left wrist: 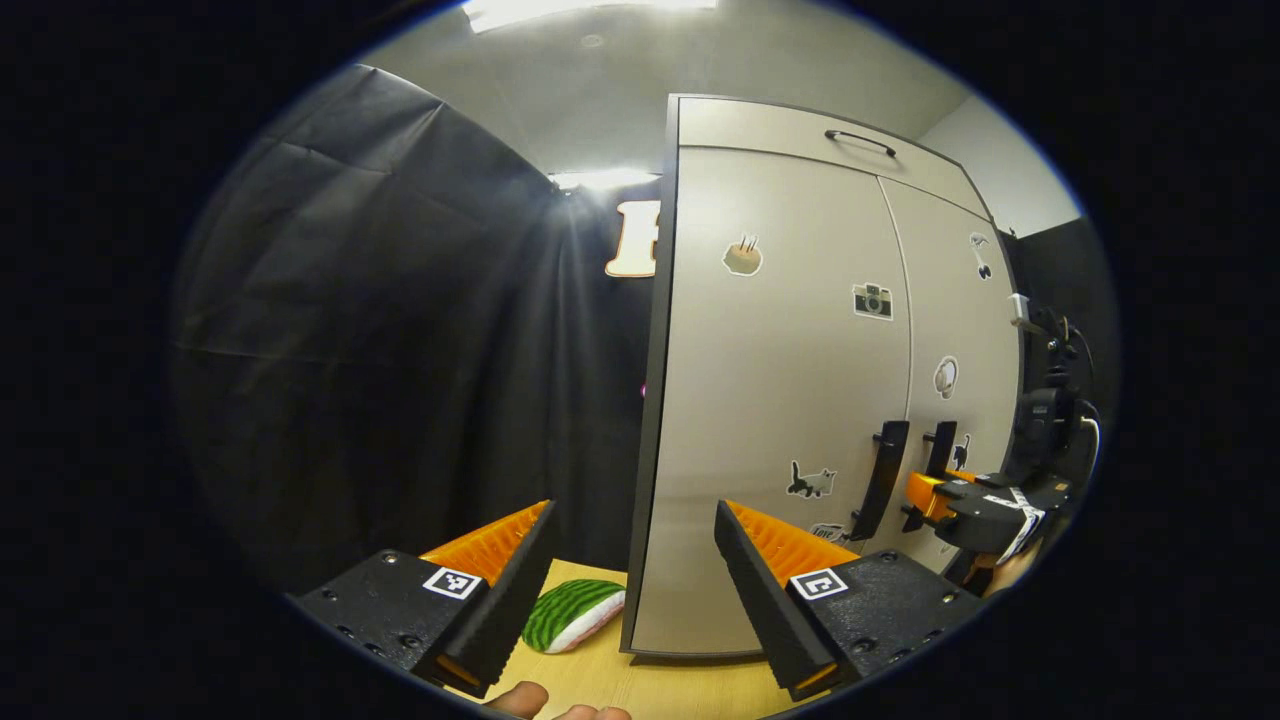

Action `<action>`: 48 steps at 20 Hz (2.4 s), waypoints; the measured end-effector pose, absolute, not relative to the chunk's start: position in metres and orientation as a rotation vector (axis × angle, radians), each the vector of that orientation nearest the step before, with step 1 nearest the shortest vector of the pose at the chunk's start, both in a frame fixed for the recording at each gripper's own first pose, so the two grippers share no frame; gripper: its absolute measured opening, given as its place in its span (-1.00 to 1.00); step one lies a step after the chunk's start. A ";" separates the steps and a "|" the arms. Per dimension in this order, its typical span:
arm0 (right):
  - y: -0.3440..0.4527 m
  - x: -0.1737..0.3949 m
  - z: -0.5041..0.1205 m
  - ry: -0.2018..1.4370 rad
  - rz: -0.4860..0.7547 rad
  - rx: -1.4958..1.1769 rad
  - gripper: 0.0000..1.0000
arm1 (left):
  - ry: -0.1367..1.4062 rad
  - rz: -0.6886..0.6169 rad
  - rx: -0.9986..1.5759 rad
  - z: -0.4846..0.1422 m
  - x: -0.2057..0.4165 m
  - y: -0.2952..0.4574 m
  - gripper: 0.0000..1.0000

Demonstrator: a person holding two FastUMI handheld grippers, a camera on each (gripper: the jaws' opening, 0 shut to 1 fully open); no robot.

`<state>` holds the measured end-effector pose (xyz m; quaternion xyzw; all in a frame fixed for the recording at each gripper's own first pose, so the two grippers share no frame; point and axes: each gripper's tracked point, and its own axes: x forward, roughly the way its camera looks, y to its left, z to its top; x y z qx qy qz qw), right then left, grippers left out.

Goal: Open the right door of the double-door shoe cabinet with the right hand, and open the left door with the left hand.

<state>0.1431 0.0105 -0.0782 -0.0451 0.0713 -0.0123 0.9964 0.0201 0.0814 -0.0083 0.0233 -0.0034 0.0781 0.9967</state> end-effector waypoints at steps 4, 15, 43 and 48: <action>0.008 0.132 -0.077 0.130 0.016 -0.021 -0.78 | -0.002 0.156 0.052 -0.010 0.012 0.081 0.92; -0.027 0.071 -0.065 0.093 -0.013 -0.032 -0.79 | -0.001 0.142 0.085 -0.005 0.000 0.073 0.92; -0.141 -0.009 -0.047 0.065 -0.177 -0.072 -0.82 | 0.035 -0.013 0.056 -0.024 -0.002 -0.012 0.92; -0.175 -0.018 -0.037 0.057 -0.213 -0.071 -0.84 | 0.060 -0.050 0.030 -0.035 0.005 -0.037 0.92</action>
